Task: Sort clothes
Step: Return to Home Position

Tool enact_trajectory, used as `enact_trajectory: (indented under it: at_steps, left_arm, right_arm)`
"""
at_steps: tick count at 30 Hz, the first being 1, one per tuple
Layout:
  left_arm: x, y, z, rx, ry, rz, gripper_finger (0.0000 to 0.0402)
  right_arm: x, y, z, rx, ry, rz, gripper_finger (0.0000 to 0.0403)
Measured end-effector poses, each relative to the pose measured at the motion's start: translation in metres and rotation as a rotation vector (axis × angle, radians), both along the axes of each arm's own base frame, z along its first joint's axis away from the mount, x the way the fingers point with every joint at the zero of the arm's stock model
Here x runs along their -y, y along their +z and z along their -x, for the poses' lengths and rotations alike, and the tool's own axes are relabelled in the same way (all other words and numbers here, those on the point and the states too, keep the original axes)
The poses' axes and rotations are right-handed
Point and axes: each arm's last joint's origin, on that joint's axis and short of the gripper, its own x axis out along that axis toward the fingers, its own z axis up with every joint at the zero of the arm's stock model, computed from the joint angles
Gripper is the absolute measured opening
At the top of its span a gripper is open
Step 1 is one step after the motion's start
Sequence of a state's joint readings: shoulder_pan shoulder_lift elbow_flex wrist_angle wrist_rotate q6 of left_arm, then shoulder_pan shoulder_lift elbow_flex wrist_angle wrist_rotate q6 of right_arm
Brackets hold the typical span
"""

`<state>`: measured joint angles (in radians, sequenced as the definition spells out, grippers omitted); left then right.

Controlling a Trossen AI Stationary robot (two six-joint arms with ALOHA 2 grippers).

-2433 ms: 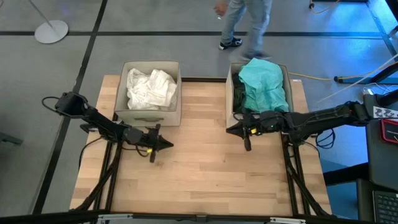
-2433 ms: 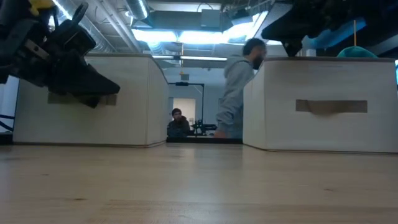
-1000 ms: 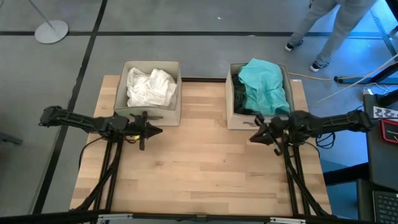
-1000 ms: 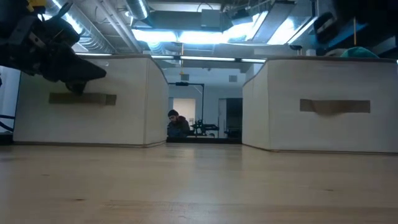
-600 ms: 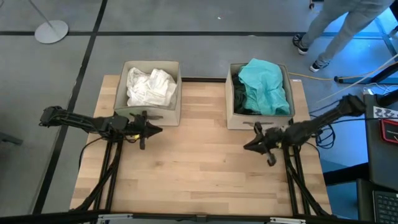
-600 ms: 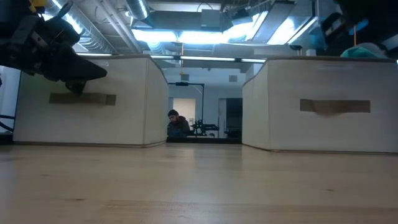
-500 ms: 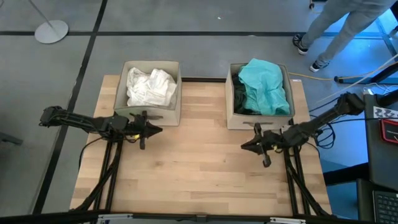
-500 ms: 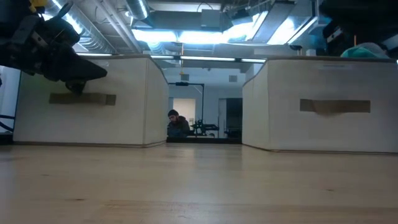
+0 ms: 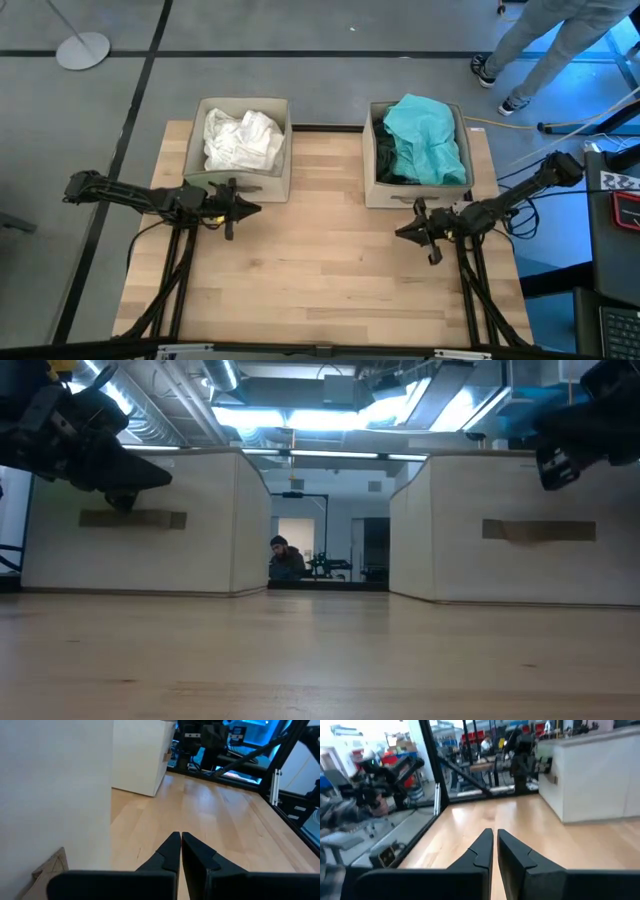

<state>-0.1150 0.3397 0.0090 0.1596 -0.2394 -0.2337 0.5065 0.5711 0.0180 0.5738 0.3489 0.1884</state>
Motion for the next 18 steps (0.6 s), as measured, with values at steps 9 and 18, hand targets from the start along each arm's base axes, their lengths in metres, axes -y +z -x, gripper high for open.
enact_trajectory:
  at_steps: [9, 18]
  left_arm:
    - [0.0, 0.0, 0.0, 0.002, 0.006, 0.022, 0.0008]
    - [0.0, -0.005, 0.001, -0.048, 0.012, 0.012, 0.0008]
  right_arm:
    - [0.02, 0.002, 0.01, 0.02, 0.031, 0.038, 0.0028]
    - [0.032, -0.002, 0.021, 0.002, 0.034, 0.07, 0.0028]
